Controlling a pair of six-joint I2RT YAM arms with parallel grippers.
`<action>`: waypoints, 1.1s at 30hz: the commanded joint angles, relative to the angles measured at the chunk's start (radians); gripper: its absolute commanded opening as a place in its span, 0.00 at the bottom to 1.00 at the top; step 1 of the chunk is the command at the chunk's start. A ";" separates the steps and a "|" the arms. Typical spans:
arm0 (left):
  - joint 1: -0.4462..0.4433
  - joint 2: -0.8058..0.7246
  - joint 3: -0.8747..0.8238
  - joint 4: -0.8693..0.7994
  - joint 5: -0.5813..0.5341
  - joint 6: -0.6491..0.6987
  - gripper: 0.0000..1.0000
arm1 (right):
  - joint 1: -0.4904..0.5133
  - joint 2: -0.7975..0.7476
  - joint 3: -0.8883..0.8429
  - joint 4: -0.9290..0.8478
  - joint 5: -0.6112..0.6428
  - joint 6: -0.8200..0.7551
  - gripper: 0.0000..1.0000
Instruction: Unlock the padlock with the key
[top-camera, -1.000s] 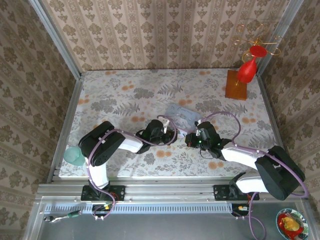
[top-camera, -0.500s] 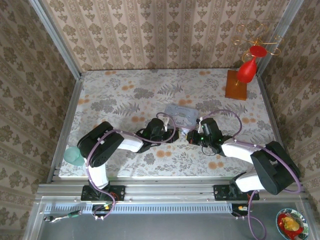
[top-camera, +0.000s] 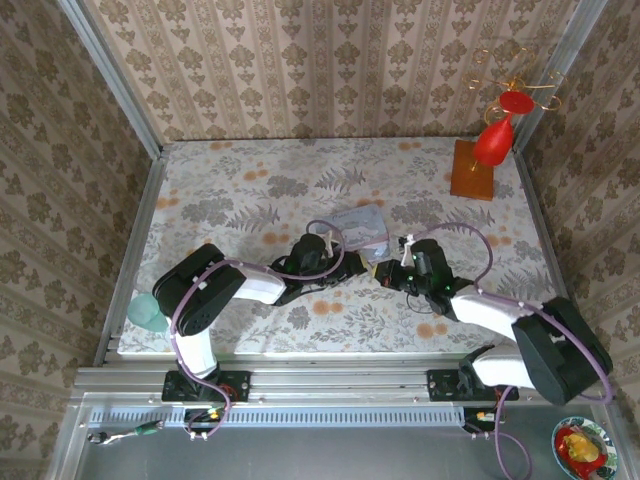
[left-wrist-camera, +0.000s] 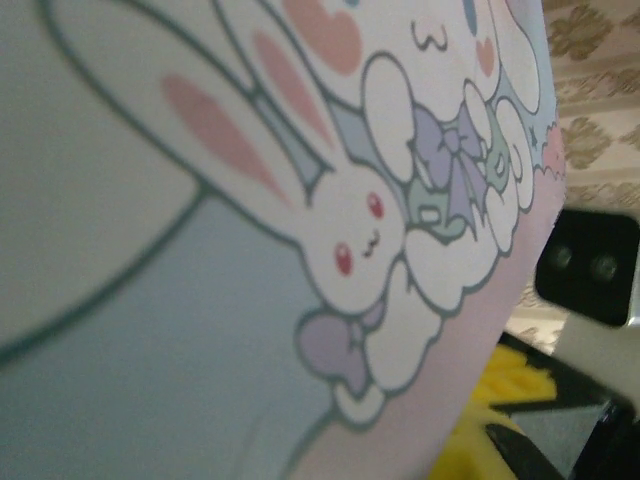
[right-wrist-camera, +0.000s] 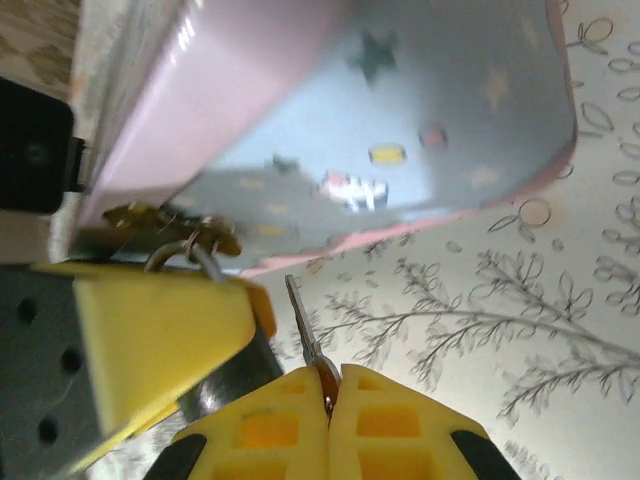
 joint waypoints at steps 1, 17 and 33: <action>0.010 -0.011 -0.028 0.150 0.008 -0.124 0.00 | -0.006 -0.063 -0.079 0.070 -0.054 0.124 0.00; 0.006 -0.023 -0.060 0.328 0.003 -0.244 0.00 | -0.006 -0.207 -0.196 0.263 -0.179 0.381 0.00; -0.009 -0.017 -0.075 0.397 0.003 -0.277 0.00 | -0.004 -0.209 -0.173 0.278 -0.196 0.407 0.00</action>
